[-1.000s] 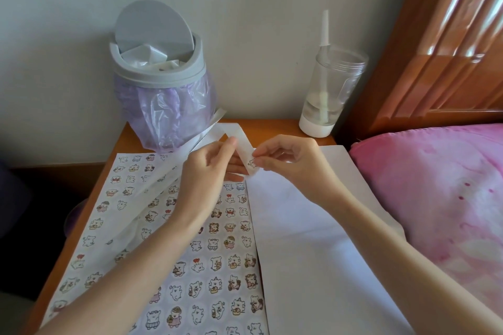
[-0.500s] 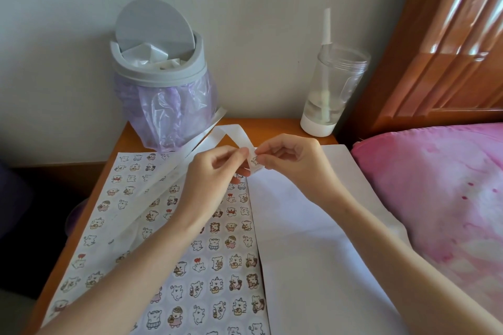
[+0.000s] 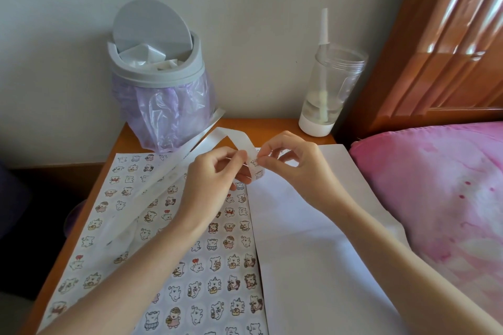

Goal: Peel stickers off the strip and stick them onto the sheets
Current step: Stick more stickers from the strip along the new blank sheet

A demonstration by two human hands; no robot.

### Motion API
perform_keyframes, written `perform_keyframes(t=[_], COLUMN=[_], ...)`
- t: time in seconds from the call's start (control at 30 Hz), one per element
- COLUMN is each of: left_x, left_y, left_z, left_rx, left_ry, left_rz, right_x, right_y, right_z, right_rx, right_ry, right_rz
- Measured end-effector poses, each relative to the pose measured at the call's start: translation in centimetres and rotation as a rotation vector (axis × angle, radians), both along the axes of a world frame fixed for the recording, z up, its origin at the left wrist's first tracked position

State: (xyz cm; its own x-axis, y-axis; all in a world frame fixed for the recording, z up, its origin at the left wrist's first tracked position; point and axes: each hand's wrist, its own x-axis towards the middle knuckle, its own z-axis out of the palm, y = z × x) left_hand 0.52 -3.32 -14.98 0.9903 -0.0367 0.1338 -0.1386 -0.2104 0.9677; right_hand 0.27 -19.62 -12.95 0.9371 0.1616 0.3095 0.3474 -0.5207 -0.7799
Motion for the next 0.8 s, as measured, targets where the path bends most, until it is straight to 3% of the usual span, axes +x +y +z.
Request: perform_keyframes(t=[0.13,0.27,0.47,0.8], left_x=[0.1,0.1,0.3,0.4], left_y=[0.0,0.2,0.2,0.1], left_z=[-0.1,-0.3,-0.7,-1.0], left_rx=[-0.005,0.017,0.052,0.109], left_ry=[0.019,0.032,0.055,0.051], left_rz=[0.009,-0.016,-0.05,-0.067], right_x=[0.1,1.9,4.1,5.4], right_y=[-1.2,-5.0,-9.7,-7.8], right_z=[0.8,1.4,0.1,-0.8], right_rx=[0.197,0.253,0.127,0.011], right_ry=[0.097,0.2,0.311,0.342], right_rz=[0.026,-0.153,-0.328,-0.282])
